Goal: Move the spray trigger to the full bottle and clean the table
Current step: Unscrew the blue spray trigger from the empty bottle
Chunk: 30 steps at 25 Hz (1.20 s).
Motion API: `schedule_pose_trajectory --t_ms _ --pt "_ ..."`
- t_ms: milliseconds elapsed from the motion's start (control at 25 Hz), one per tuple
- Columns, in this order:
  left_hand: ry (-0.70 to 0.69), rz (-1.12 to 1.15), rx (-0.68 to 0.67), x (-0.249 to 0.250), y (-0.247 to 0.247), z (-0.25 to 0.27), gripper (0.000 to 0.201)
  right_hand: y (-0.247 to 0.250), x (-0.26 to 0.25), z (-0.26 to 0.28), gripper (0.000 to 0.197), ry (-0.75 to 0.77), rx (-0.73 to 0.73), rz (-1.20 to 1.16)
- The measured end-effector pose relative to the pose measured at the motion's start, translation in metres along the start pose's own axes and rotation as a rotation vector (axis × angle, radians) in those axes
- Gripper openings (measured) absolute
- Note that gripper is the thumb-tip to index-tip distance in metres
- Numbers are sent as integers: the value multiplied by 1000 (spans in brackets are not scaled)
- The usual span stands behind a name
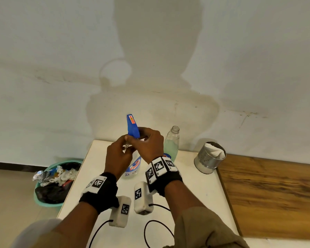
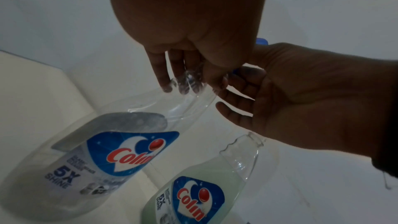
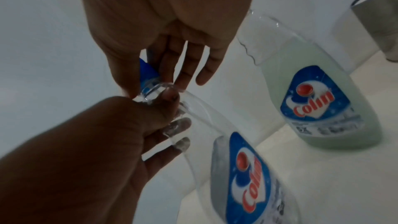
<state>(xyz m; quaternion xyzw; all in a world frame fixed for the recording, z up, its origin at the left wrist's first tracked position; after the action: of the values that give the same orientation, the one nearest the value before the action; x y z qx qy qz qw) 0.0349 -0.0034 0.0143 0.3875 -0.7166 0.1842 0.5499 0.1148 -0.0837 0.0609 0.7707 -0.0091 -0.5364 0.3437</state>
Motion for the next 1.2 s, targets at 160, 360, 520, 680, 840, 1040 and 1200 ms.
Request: schedule_pose_trajectory --t_ms 160,360,520,680,840,1040,1200 --pt "6 0 -32 -2 1 -2 30 6 -1 -3 35 65 -89 40" --pt "30 -5 -34 -4 1 -2 26 5 7 -2 37 55 -105 4" --pt "70 -16 -16 -9 0 -4 32 8 12 0 34 42 -105 -53" --pt "67 5 -19 -9 1 -4 33 4 13 8 37 43 -80 -112" --pt "116 78 -13 -10 2 -2 29 -2 13 10 42 11 -32 -115" --pt "129 97 -30 -11 2 -4 34 -3 13 2 34 8 -118 -14" --pt "153 52 -36 -11 1 -6 37 6 17 -8 41 25 -220 29"
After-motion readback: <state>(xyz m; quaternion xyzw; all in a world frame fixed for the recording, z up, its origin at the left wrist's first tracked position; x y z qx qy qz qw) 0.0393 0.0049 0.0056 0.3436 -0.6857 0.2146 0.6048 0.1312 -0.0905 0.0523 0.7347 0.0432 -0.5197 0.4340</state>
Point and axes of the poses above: each hand's wrist, its own z-axis away from the middle knuckle, its own y-axis out of the back of the hand, x = y × z, the point moved 4 cm from there along -z, towards the middle knuckle, and after that the axes turned 9 degrees about z, right-handed, at the moved point
